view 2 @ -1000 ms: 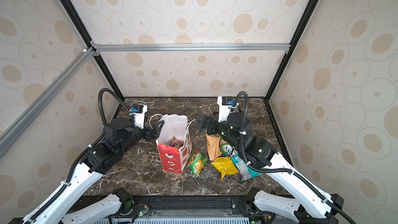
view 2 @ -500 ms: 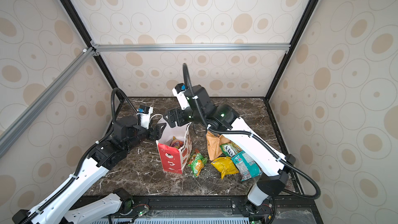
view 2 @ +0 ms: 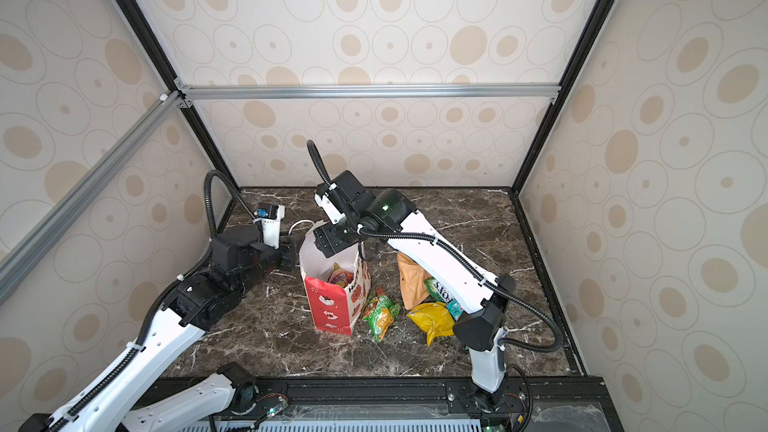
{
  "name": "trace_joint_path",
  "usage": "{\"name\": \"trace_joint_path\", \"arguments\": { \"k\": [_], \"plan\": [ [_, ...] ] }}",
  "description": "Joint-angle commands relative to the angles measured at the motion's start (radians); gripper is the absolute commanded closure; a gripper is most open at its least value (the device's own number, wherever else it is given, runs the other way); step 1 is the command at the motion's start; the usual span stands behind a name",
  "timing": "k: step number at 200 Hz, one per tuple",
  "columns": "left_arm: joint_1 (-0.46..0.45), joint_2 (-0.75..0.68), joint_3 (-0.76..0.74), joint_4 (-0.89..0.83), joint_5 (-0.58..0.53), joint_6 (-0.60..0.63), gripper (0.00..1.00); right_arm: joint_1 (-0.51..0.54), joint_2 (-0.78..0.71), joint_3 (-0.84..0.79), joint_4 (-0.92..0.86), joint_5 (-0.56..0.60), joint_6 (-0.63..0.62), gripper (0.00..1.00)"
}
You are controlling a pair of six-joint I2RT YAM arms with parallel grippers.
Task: Take the snacks out of the paper bag
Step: 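Raise the right gripper and bring it back over the bag opening, then lower the right gripper into the bag toward the orange Fox's fruits packet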
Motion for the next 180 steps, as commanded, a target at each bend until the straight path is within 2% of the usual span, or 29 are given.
{"name": "trace_joint_path", "arguments": {
  "k": [1,52,80,112,180],
  "plan": [
    [0.014,-0.023,0.004,0.014,-0.029,-0.017,0.74,0.003,0.073,0.06,-0.076,0.006,-0.018,0.26],
    [0.015,-0.011,0.001,0.022,-0.015,-0.011,0.91,0.039,0.162,0.095,-0.098,0.037,-0.018,0.27],
    [0.016,-0.001,0.006,0.022,-0.014,-0.005,0.94,0.043,0.167,0.138,-0.118,0.065,-0.025,0.24],
    [0.017,0.003,0.005,0.033,-0.009,-0.005,0.94,0.043,0.121,0.148,-0.043,0.089,-0.038,0.24],
    [0.019,0.004,0.004,0.024,-0.024,-0.011,0.99,0.042,0.078,0.19,0.127,0.117,-0.023,0.31]
  ]
}}
